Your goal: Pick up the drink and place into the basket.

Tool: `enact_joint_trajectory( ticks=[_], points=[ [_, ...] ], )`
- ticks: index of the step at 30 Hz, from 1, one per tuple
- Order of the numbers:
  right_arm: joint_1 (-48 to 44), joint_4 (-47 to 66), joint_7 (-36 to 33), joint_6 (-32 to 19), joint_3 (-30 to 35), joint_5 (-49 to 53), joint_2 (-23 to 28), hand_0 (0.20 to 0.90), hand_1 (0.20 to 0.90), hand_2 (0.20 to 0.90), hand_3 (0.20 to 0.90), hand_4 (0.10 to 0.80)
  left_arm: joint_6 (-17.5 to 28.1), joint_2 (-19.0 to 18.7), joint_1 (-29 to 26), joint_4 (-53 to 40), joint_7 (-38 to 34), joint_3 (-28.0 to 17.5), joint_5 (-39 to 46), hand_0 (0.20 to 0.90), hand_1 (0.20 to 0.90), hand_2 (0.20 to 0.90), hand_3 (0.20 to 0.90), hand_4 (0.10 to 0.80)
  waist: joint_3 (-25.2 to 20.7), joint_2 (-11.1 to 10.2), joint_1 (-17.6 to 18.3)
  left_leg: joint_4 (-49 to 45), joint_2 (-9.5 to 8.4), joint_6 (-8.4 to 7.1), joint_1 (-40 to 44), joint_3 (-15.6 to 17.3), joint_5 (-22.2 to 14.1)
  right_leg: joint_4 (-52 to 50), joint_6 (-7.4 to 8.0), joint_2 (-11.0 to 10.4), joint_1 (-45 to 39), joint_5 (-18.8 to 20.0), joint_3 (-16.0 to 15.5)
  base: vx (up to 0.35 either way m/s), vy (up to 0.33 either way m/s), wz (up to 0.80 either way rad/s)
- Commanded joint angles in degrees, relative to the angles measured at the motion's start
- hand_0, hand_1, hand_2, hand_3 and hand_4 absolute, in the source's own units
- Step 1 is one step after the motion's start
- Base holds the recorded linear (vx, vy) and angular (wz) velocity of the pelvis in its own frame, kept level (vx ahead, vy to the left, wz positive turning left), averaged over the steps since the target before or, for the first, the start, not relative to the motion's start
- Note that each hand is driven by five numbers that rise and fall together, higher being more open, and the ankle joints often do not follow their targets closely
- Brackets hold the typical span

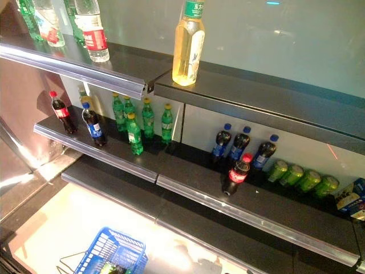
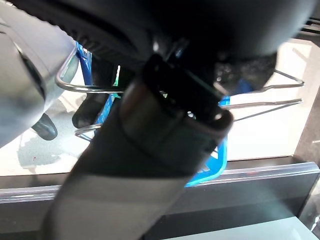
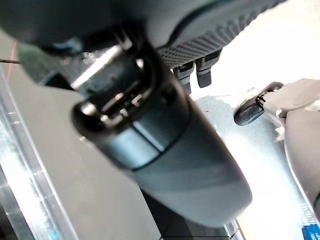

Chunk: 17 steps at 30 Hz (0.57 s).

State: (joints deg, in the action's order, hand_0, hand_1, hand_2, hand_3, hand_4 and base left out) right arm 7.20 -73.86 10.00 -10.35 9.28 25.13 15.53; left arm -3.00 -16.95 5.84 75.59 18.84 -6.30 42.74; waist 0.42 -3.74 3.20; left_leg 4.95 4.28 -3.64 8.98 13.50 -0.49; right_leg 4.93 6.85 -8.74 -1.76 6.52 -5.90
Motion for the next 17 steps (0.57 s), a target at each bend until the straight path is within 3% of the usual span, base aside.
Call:
enact_joint_trajectory(
  ticks=[1,17],
  points=[
    [-4.92,-2.82,1.58,-1.13,0.03,-0.98,3.41,0.9,0.9,0.9,0.9,0.8,7.33,-2.02,-7.71,-0.57,8.35,-3.01,-0.07,0.3,0.3,0.3,0.2,0.1,0.61,2.7,-0.41,0.05,-0.9,2.15,-1.52,-2.73,0.33,-1.64,1.38,-1.67,-4.24,-1.69,-2.54,0.0,0.0,0.0],
    [-5.39,-3.55,1.58,-1.53,-1.71,-2.02,2.72,0.9,0.9,0.9,0.9,0.8,7.43,-1.43,-7.62,0.08,7.99,-2.34,-0.56,0.3,0.3,0.3,0.2,0.1,0.49,2.49,-0.78,0.05,-0.92,2.18,-1.35,-2.87,0.29,-1.6,1.16,-1.63,-4.79,-1.97,-3.18,0.0,0.0,0.0]
  ],
)
